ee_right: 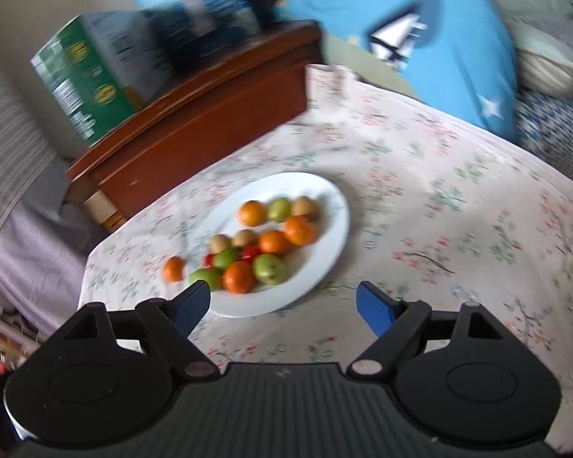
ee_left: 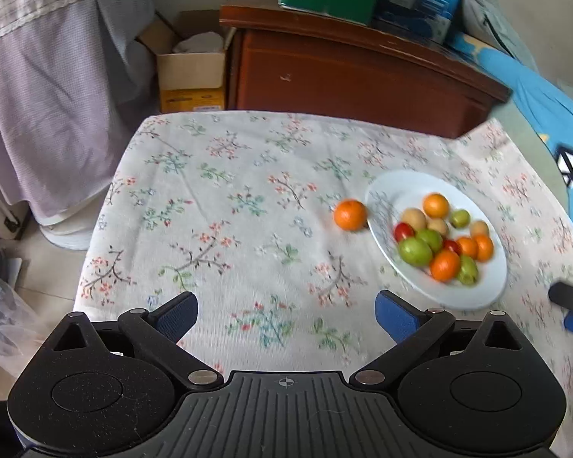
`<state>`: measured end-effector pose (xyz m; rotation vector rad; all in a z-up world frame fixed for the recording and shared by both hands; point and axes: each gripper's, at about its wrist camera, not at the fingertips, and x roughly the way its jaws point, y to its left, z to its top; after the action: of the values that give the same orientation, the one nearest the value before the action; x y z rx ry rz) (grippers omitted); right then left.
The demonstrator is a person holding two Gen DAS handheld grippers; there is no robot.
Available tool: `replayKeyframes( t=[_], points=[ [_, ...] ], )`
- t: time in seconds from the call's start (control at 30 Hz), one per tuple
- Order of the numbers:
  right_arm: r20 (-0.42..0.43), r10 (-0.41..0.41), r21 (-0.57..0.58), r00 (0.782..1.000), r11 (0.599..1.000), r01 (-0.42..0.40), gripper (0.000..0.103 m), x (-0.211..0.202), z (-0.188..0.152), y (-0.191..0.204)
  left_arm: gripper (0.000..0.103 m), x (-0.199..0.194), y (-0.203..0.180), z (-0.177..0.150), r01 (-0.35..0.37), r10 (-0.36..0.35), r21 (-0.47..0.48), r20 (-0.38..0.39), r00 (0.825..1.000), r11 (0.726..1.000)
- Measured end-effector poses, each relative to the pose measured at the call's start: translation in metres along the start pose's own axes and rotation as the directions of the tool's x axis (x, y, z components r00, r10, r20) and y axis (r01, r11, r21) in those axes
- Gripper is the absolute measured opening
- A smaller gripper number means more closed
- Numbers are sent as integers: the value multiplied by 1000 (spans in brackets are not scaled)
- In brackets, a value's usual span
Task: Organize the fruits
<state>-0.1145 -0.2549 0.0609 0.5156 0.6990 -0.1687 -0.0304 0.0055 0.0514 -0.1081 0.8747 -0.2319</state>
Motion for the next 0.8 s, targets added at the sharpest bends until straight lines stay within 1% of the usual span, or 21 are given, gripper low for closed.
replayKeyframes(
  t=[0.07, 0.13, 0.2, 0.27, 0.33, 0.37, 0.47, 0.5, 0.57, 0.63, 0.67, 0.73, 0.8],
  points=[
    [-12, 18, -22, 1000, 1000, -19, 84, 3, -3, 6, 100, 9, -1, 7, 22, -22, -4, 13, 1000, 1000],
    [-23, 28, -29, 999, 999, -29, 84, 6, -6, 9, 100, 20, -6, 13, 66, -67, 29, 39, 997, 997],
    [-38, 20, -37, 999, 999, -21, 84, 9, -8, 10, 100, 28, -14, 17, 90, -99, 102, 81, 992, 991],
    [-51, 17, -31, 999, 999, -19, 84, 12, -10, 9, 99, 38, -23, 20, 72, -93, 196, 103, 990, 978],
    [-63, 30, -19, 998, 999, -32, 84, 13, -12, 8, 99, 49, -24, 22, 64, -93, 258, 103, 990, 964],
    [-69, 42, -17, 997, 999, -43, 84, 14, -13, 9, 99, 53, -23, 24, 72, -101, 270, 98, 990, 960],
    [-82, 64, -7, 995, 998, -64, 84, 16, -14, 11, 98, 67, -14, 30, 151, -176, 266, 72, 982, 952],
    [-86, 72, 2, 994, 997, -72, 84, 18, -14, 12, 98, 71, -13, 32, 165, -191, 273, 69, 979, 948],
    [-95, 92, 20, 991, 996, -91, 84, 20, -14, 14, 96, 78, -16, 36, 170, -203, 328, 71, 977, 929],
    [-100, 100, 21, 990, 995, -98, 84, 22, -15, 15, 87, 84, -22, 38, 180, -219, 387, 57, 974, 904],
    [-103, 97, 16, 990, 995, -96, 84, 24, -15, 16, 85, 89, -25, 39, 193, -229, 404, 43, 972, 894],
    [-108, 80, 16, 991, 997, -79, 84, 29, -16, 15, 75, 97, -29, 42, 226, -258, 426, 18, 966, 876],
    [-117, 78, 32, 990, 997, -74, 84, 35, -15, 13, 72, 104, -34, 44, 253, -284, 455, -1, 959, 854]
  ],
)
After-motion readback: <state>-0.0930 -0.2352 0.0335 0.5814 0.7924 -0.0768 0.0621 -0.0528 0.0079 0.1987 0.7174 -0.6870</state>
